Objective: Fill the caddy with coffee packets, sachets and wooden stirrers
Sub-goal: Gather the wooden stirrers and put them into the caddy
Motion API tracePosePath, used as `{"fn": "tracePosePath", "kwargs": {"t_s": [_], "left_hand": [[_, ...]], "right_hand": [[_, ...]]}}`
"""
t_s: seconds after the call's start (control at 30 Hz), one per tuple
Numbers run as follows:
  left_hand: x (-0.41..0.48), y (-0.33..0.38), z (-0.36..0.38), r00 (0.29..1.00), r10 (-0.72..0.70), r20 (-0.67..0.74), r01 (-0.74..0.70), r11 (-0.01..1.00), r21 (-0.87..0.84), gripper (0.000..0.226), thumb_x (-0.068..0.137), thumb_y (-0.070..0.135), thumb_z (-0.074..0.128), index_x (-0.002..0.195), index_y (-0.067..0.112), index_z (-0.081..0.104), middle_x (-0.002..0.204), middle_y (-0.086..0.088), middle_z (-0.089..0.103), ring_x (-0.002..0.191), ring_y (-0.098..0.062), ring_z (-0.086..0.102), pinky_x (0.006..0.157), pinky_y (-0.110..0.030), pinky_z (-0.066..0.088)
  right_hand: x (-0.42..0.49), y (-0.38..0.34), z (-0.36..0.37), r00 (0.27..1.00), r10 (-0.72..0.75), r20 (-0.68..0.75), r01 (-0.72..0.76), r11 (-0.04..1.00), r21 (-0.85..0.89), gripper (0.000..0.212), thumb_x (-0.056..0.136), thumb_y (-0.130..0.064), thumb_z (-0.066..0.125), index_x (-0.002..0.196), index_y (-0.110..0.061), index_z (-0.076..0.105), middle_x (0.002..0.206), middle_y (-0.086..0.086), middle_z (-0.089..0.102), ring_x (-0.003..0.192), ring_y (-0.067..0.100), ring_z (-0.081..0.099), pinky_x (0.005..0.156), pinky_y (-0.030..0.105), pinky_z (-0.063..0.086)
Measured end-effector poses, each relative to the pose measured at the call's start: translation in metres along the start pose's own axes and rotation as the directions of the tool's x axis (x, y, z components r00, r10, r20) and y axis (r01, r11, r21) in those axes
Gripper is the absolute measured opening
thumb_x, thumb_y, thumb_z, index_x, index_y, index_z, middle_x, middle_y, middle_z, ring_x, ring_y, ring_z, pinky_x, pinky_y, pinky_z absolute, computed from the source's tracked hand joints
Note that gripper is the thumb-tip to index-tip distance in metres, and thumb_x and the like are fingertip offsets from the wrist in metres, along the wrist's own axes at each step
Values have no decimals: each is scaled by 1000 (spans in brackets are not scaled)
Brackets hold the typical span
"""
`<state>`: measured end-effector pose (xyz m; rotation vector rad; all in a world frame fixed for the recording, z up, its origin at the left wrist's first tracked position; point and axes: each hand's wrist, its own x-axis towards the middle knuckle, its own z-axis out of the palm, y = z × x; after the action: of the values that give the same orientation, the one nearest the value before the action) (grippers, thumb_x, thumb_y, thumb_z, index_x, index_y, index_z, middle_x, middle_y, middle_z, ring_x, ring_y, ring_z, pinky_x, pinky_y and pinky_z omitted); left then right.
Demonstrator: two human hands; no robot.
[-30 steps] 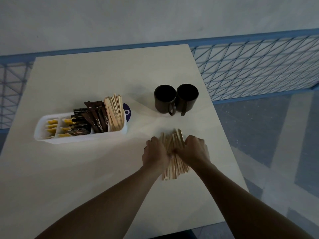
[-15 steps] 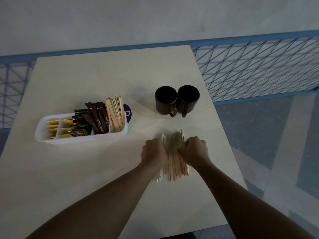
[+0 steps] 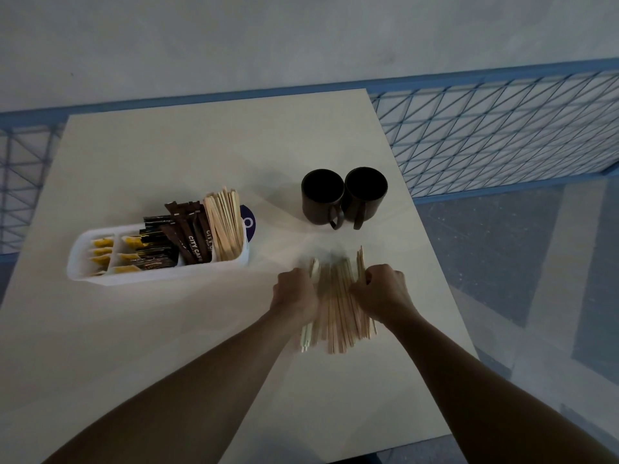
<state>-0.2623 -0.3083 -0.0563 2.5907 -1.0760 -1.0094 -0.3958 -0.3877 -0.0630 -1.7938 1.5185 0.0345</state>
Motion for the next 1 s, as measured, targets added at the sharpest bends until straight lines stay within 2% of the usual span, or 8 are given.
{"fn": "tracePosePath", "kwargs": {"t_s": [0.13, 0.23, 0.37, 0.5, 0.63, 0.83, 0.9, 1.0], "left_hand": [[2, -1, -10, 999, -13, 30, 15, 998, -54, 19, 88, 5, 61, 106, 3, 66, 99, -11, 67, 91, -28, 65, 65, -28, 47], [2, -3, -17, 999, -13, 51, 18, 996, -87, 17, 89, 1, 60, 106, 1, 63, 82, -4, 57, 72, -17, 57, 55, -20, 42], [3, -8, -26, 995, -36, 91, 49, 987, -150, 18, 88, 1, 61, 105, 1, 60, 91, -8, 60, 79, -21, 59, 52, -21, 42], [5, -11, -36, 990, -74, 121, 104, 960, -259, 16, 90, 11, 62, 105, 6, 61, 95, -11, 68, 85, -25, 68, 63, -29, 55], [6, -14, -50, 983, -70, 169, 143, 869, -473, 12, 95, 12, 58, 105, 6, 60, 88, -12, 71, 76, -24, 73, 76, -40, 62], [-4, -19, -92, 991, -31, 128, 112, 712, -694, 19, 100, 10, 48, 109, -1, 61, 85, -13, 61, 71, -20, 62, 69, -30, 56], [-5, -24, -105, 999, -13, 33, 31, 731, -682, 21, 102, 12, 45, 110, 1, 62, 88, -13, 64, 77, -21, 64, 74, -32, 58], [-5, -32, -126, 998, 11, -62, -51, 705, -707, 23, 104, 12, 41, 108, 3, 62, 87, -10, 63, 79, -19, 63, 77, -33, 58]], "right_hand": [[-3, -5, -2, 1000, 16, 11, -16, 1000, 4, 17, 88, -15, 53, 79, -5, 63, 83, 12, 64, 69, 25, 62, 60, 38, 56], [-5, -10, -2, 999, 16, 31, -16, 1000, 5, 18, 91, -15, 50, 82, -5, 63, 85, 11, 64, 71, 23, 61, 60, 35, 53], [-10, -19, 0, 998, -30, 47, 32, 999, -42, 22, 94, -15, 45, 83, -6, 61, 91, 13, 63, 77, 23, 60, 56, 29, 47], [-15, -34, 2, 993, -88, 83, 91, 995, -39, 21, 98, -12, 43, 93, -5, 62, 90, 11, 62, 73, 19, 57, 54, 25, 41], [-18, -52, 8, 984, -125, 127, 125, 992, 12, 19, 102, -19, 42, 105, -10, 59, 93, 8, 62, 74, 17, 59, 58, 26, 42], [-18, -89, 20, 972, -197, 128, 181, 976, 124, 26, 103, -21, 39, 119, -15, 60, 103, 4, 64, 94, 21, 63, 88, 42, 55], [-18, -103, 23, 968, -214, 132, 182, 959, 220, 26, 104, -18, 39, 117, -14, 61, 95, 1, 60, 88, 19, 60, 82, 37, 52], [-22, -127, 24, 963, -228, 145, 140, 881, 453, 25, 103, -6, 37, 106, -7, 62, 78, 2, 53, 67, 12, 50, 61, 26, 41]]}}
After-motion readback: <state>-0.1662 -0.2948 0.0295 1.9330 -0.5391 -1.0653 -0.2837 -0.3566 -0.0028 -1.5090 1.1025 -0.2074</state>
